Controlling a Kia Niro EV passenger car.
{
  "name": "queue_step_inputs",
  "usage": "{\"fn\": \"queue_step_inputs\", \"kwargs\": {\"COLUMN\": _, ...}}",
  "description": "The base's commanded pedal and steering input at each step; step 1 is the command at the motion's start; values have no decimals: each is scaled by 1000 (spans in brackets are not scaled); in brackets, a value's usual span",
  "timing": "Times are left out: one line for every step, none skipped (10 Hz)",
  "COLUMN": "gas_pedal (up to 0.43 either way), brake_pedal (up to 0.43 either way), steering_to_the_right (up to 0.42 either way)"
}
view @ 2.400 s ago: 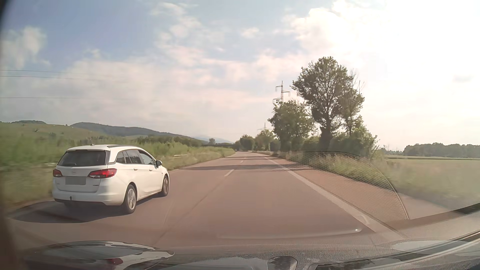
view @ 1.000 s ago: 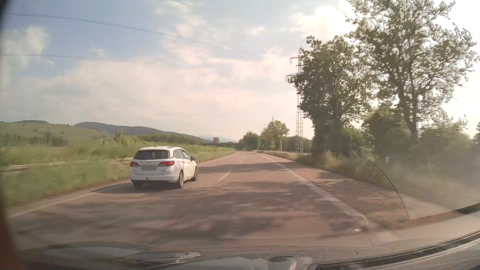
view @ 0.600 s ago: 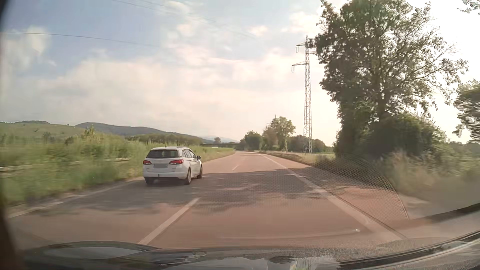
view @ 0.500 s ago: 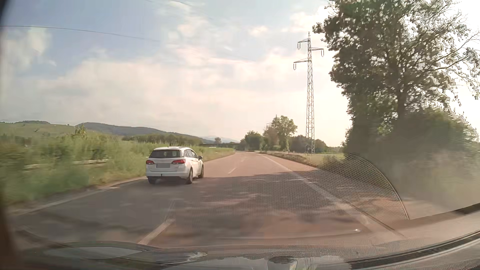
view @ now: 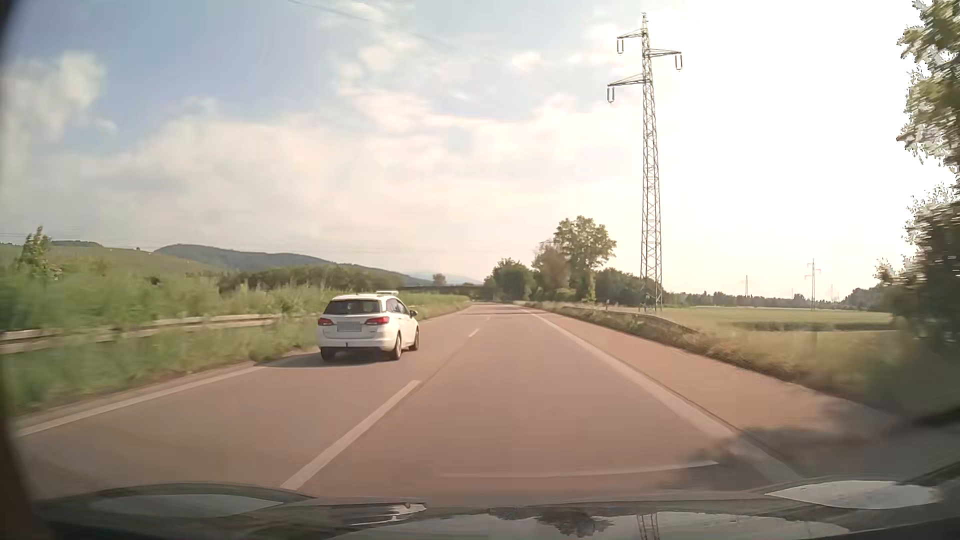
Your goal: Follow the waypoints while adhering to traffic rules and regulations
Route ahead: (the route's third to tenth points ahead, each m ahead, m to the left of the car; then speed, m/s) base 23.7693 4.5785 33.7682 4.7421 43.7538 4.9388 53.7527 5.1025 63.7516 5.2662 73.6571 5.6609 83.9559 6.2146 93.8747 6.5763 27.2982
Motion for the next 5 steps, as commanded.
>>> {"fn": "queue_step_inputs", "kwargs": {"gas_pedal": 138, "brake_pedal": 0, "steering_to_the_right": -4}}
{"fn": "queue_step_inputs", "kwargs": {"gas_pedal": 138, "brake_pedal": 0, "steering_to_the_right": -4}}
{"fn": "queue_step_inputs", "kwargs": {"gas_pedal": 138, "brake_pedal": 0, "steering_to_the_right": -4}}
{"fn": "queue_step_inputs", "kwargs": {"gas_pedal": 138, "brake_pedal": 0, "steering_to_the_right": -4}}
{"fn": "queue_step_inputs", "kwargs": {"gas_pedal": 138, "brake_pedal": 0, "steering_to_the_right": -4}}
